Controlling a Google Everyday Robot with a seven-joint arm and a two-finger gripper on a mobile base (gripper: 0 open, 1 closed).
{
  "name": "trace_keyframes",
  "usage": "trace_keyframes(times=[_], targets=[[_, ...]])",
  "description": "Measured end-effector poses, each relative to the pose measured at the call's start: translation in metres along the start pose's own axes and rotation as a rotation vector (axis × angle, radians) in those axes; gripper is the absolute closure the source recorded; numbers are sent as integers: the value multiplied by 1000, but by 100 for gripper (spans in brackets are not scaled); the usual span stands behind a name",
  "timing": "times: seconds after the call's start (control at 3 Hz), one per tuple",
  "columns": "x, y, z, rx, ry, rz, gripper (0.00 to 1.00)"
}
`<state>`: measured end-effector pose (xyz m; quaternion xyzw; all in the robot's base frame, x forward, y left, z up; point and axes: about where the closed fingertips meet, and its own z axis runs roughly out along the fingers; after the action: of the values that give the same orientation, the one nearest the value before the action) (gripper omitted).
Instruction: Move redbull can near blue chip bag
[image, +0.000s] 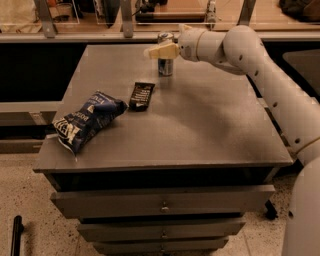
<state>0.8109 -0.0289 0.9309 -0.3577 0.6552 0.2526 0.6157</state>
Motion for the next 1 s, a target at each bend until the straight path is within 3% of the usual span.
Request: trace_keyframes(times=[0.33,1.0], targets=[[0,3,5,-9,0,-2,1],[0,7,9,-18,0,-1,45]])
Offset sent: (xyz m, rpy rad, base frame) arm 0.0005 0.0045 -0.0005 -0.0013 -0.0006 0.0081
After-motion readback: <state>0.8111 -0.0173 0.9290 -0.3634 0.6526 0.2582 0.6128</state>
